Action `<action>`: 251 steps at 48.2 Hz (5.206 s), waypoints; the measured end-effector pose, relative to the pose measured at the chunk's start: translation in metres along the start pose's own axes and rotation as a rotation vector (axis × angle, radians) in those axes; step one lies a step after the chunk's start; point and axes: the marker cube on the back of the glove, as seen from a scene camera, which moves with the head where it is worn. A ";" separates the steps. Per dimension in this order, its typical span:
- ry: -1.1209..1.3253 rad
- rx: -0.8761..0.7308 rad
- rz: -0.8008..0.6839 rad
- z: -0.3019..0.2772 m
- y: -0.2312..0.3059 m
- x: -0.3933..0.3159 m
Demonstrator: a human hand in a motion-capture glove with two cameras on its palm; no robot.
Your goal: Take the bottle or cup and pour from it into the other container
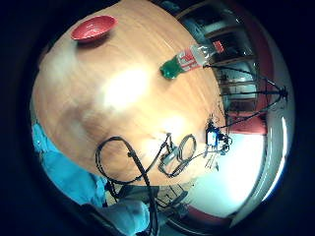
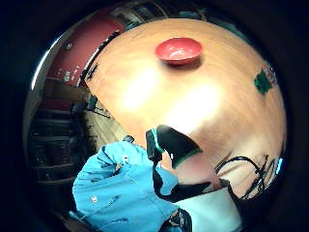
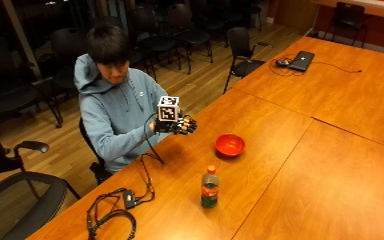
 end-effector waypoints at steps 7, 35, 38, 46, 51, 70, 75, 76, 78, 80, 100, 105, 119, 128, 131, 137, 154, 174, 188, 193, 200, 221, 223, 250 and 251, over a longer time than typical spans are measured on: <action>-0.031 -0.021 0.011 0.004 0.000 -0.005; -0.080 -0.027 0.105 0.008 0.008 0.013; -0.081 -0.024 0.108 0.000 0.010 0.027; -0.081 -0.008 0.147 -0.002 0.020 0.046; -0.079 -0.015 0.148 0.005 0.032 0.053; -0.081 -0.030 0.262 0.005 0.058 0.125; -0.069 -0.025 0.282 0.006 0.063 0.146; -0.076 -0.024 0.287 0.006 0.064 0.149; -0.081 -0.018 0.292 0.011 0.068 0.151; -0.082 -0.008 0.297 0.016 0.073 0.152; -0.196 0.300 0.385 0.021 0.071 0.227; -0.287 0.382 0.388 0.027 0.062 0.242; -0.477 0.530 0.409 0.043 0.024 0.289; -0.576 0.627 0.405 0.055 0.002 0.304; -0.596 0.636 0.410 0.059 -0.003 0.307; -0.621 0.654 0.417 0.062 -0.011 0.312; -0.743 0.653 0.428 0.076 -0.032 0.323; -0.999 0.602 0.322 0.101 -0.090 0.290; -1.141 0.596 0.249 0.110 -0.142 0.267; -1.162 0.656 0.232 0.109 -0.157 0.259; -1.151 0.752 0.250 0.103 -0.171 0.253; -1.119 0.752 0.210 0.095 -0.193 0.215; -1.099 0.739 0.193 0.092 -0.195 0.209; -0.201 0.092 -0.164 -0.022 -0.240 0.121; -0.138 0.064 -0.168 -0.018 -0.243 0.109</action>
